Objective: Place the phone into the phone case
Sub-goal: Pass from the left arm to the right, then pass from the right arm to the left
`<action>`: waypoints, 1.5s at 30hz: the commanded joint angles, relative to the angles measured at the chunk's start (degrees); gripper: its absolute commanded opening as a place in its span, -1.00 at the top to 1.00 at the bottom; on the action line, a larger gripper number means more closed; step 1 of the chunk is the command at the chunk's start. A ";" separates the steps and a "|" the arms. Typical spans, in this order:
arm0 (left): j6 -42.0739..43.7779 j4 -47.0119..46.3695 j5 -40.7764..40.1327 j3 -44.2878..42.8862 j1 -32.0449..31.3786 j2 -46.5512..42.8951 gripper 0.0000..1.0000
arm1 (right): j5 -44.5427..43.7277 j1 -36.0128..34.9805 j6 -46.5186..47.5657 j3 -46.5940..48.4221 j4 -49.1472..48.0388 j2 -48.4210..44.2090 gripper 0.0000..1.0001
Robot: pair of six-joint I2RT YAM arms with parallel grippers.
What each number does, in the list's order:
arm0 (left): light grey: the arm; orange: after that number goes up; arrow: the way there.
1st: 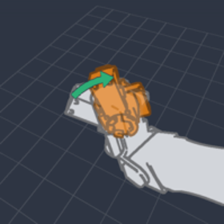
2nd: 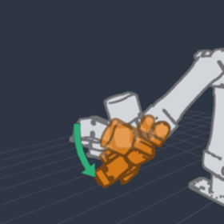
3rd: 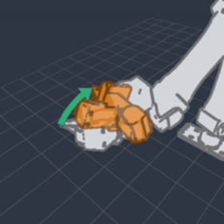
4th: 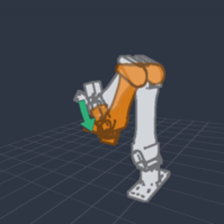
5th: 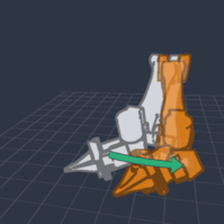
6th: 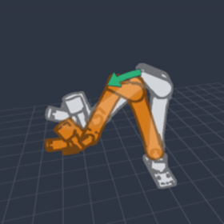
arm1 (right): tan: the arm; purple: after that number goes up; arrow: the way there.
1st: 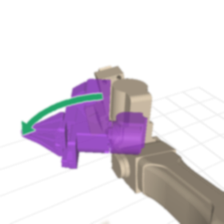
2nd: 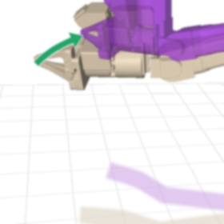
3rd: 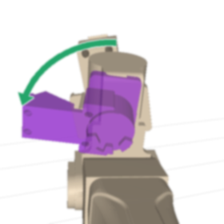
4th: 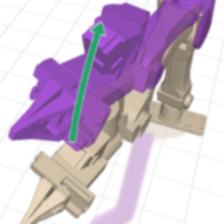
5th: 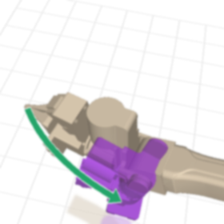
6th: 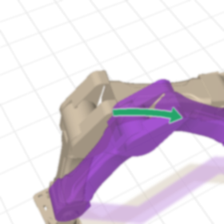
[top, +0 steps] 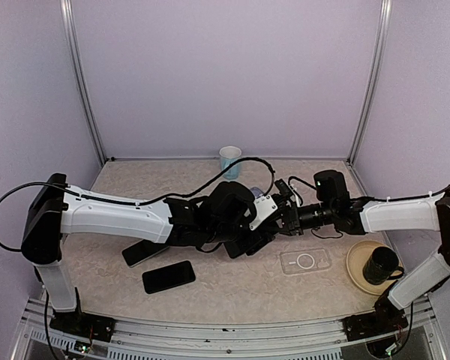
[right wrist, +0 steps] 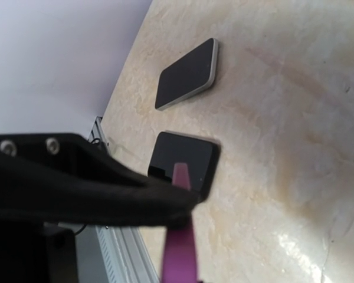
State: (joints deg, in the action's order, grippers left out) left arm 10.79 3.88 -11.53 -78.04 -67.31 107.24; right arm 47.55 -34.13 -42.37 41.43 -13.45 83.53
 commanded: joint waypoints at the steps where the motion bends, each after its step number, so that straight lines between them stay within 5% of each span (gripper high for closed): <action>1: -0.30 -3.44 0.10 0.31 -0.37 0.35 0.11 | 2.24 -0.74 -0.23 0.38 -3.93 -0.09 1.00; 14: -2.01 -6.75 1.51 3.47 0.06 -2.81 -0.97 | 0.78 -0.67 0.94 1.53 -2.04 -2.40 1.00; 29: -12.80 -13.31 11.08 13.64 5.15 -13.02 -0.98 | -1.29 4.67 3.41 -1.32 1.48 -8.73 1.00; 40: -27.71 -25.45 25.74 21.74 12.27 -18.33 -0.98 | -3.15 8.97 6.54 -3.38 2.93 -16.67 1.00; 45: -37.98 -38.00 30.45 26.51 13.54 -17.35 -0.98 | -4.36 9.16 5.65 -5.40 -0.76 -20.15 1.00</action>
State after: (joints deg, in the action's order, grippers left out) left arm -17.32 -21.71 13.10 -54.87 -54.70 90.24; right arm 43.79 -25.58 -36.97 37.60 -9.28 66.72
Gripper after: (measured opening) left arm 0.989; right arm 0.093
